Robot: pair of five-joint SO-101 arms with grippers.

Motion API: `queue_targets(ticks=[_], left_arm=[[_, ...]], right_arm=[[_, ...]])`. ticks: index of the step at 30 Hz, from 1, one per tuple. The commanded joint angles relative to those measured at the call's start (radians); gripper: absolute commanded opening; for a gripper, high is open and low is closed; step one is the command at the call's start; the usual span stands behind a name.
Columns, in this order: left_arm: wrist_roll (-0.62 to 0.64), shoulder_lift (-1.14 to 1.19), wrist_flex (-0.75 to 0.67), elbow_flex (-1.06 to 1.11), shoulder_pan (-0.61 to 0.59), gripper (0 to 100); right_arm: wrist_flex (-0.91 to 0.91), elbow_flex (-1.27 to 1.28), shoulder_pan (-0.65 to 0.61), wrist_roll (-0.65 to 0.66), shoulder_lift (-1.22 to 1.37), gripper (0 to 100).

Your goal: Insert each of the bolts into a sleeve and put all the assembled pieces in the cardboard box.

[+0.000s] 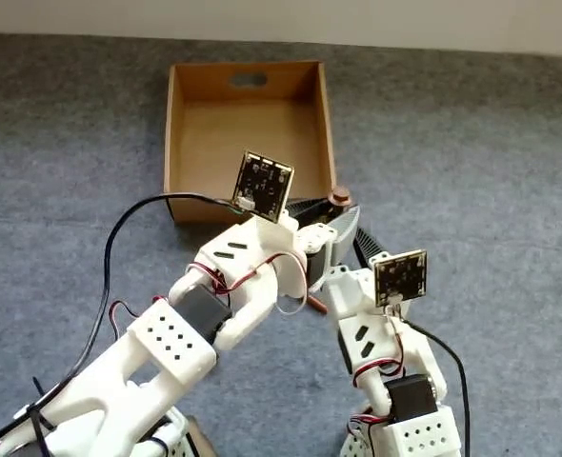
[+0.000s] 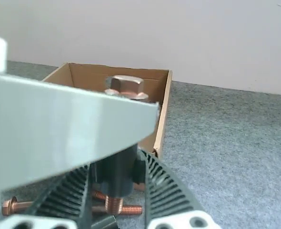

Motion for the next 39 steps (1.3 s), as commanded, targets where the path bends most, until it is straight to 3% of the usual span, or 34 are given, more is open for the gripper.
queue_targets(ticks=[1,12,16,22,25,32,34,37,39], left_arm=[[0.008,-0.038,0.006,-0.054,0.007,14],[0.006,-0.039,0.008,-0.056,0.004,14],[0.005,-0.087,0.072,-0.059,0.004,15],[0.005,-0.209,0.163,-0.051,0.004,25],[0.005,-0.232,0.176,-0.051,-0.004,25],[0.006,-0.245,0.180,-0.050,-0.116,24],[0.006,-0.245,0.192,-0.039,-0.189,18],[0.006,-0.245,0.193,0.001,-0.305,0],[0.006,-0.245,0.193,0.048,-0.369,4]], right_arm=[[-0.022,0.024,0.007,0.009,-0.007,0.6],[-0.022,0.024,0.007,0.009,-0.007,0.6],[-0.022,0.024,0.007,0.008,-0.007,0.6],[-0.022,0.024,0.007,0.006,-0.007,0.6],[-0.021,0.025,0.007,0.006,-0.007,0.6],[-0.021,0.048,0.007,0.006,-0.007,0.6],[-0.021,0.050,0.007,0.006,-0.007,0.6],[-0.021,0.048,0.005,0.006,-0.007,0.6],[-0.021,0.048,0.005,0.005,-0.007,0.6]])
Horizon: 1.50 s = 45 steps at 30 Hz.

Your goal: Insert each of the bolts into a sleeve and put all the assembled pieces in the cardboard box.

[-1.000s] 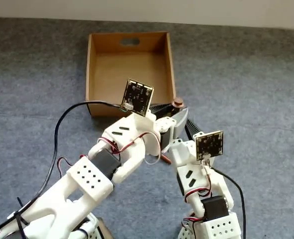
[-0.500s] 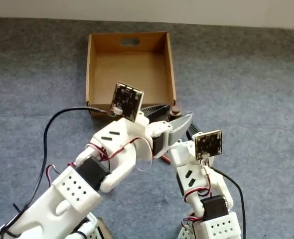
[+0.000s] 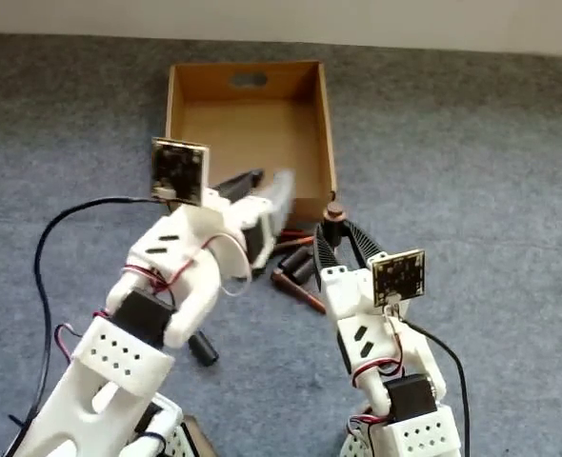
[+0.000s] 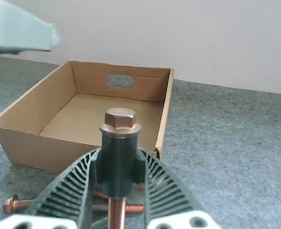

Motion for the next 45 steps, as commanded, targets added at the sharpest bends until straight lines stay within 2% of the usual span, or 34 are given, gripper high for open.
queue_targets(ticks=[1,6,9,10,13,17,24,26,30,35,41,45], left_arm=[[0.008,-0.019,0.003,0.051,-0.113,4],[-0.012,-0.012,-0.003,0.154,-0.265,4],[-0.219,-0.016,-0.005,0.239,-0.326,9],[-0.275,-0.016,-0.017,0.265,-0.329,10],[-0.299,-0.012,-0.092,0.346,-0.295,8],[-0.381,-0.008,-0.106,0.390,-0.294,6],[-0.410,0.005,0.152,0.331,-0.351,7],[-0.410,0.035,0.215,0.311,-0.348,7],[-0.411,0.122,0.212,0.302,-0.351,6],[-0.408,0.208,0.158,0.309,-0.351,6],[-0.407,0.257,0.141,0.309,-0.348,6],[-0.407,0.285,0.133,0.309,-0.346,6]], right_arm=[[-0.022,0.048,0.008,0.003,-0.007,0.6],[0.001,0.073,0.008,0.003,-0.007,0.6],[0.054,0.076,0.008,0.003,-0.007,0.6],[0.084,0.074,0.008,0.003,-0.007,0.6],[0.137,0.045,0.008,0.003,-0.007,0.6],[0.236,-0.059,0.008,0.003,-0.007,0.6],[0.412,-0.331,0.015,0.014,0.005,0.6],[0.418,-0.374,0.039,0.061,0.007,0.6],[0.418,-0.489,0.076,0.104,0.042,0.6],[0.414,-0.728,0.068,0.100,0.371,0.6],[0.334,-1.024,0.068,-0.066,0.881,0.6],[0.226,-1.190,0.045,-0.109,1.190,0.6]])
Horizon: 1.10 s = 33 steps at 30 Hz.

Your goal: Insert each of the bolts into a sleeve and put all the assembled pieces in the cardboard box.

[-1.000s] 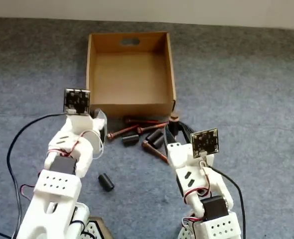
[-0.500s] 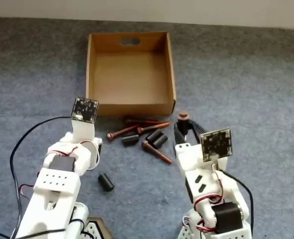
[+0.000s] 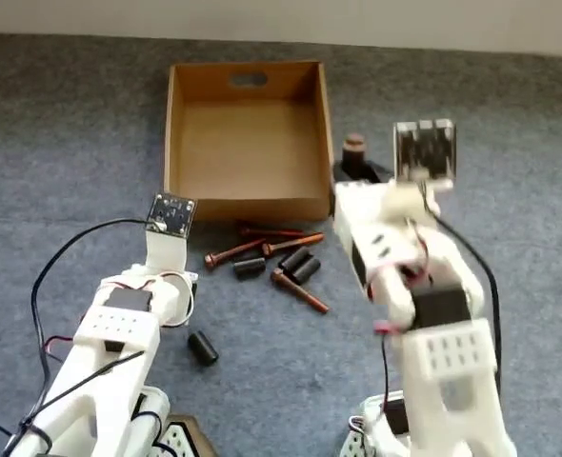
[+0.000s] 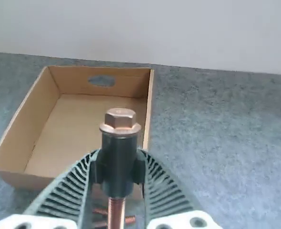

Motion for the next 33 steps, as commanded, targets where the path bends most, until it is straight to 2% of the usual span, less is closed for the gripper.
queue_targets(ticks=[1,6,17,23,33], left_arm=[[-0.002,0.012,-0.018,-0.039,-0.001,6],[-0.002,0.016,-0.018,-0.039,-0.001,6],[-0.006,0.018,-0.018,-0.038,0.035,6],[-0.008,0.018,-0.018,-0.038,0.036,6],[-0.008,0.018,-0.018,-0.038,0.036,6]], right_arm=[[-0.096,-0.205,-0.028,-0.032,0.285,0.6],[-0.119,-0.450,-0.090,-0.031,0.605,0.6],[-0.099,-0.906,-0.097,-0.032,1.158,0.6],[0.166,-1.142,-0.094,-0.032,1.296,0.6],[0.323,-1.480,-0.091,-0.032,1.572,0.6]])
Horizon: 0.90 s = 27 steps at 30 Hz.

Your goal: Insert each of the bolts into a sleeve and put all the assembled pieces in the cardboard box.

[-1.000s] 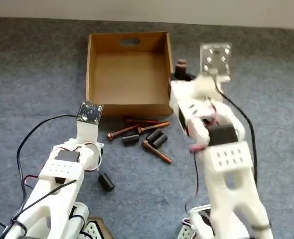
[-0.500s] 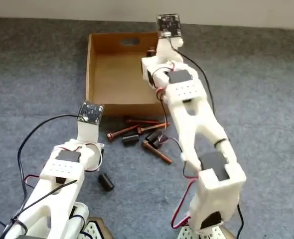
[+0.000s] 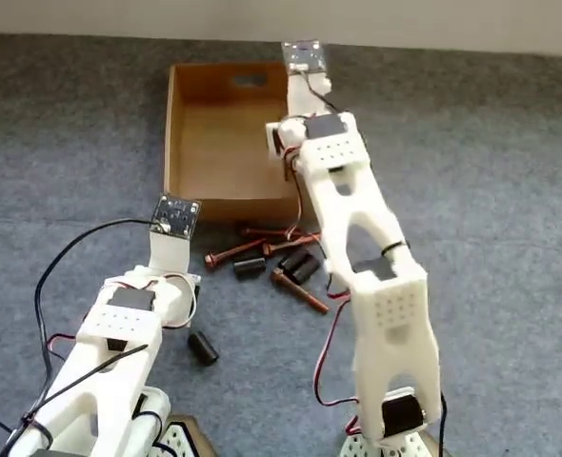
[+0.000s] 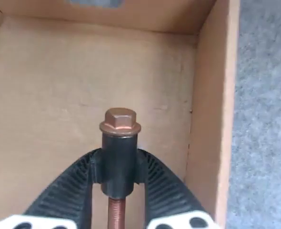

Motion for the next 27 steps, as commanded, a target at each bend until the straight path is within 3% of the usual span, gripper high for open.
queue_targets(ticks=[1,19,24,27], left_arm=[[-0.008,0.001,-0.015,-0.038,0.019,6],[-0.008,0.001,-0.015,-0.038,0.016,6],[-0.008,0.001,-0.015,-0.038,0.016,6],[-0.008,0.001,-0.015,-0.038,0.016,6]], right_arm=[[0.064,-0.186,-0.004,-0.011,0.025,0.6],[0.254,-0.455,-0.007,-0.011,0.255,1.1],[0.259,-0.449,-0.002,-0.015,0.257,13.2],[0.274,-0.449,-0.005,-0.015,0.257,14.8]])
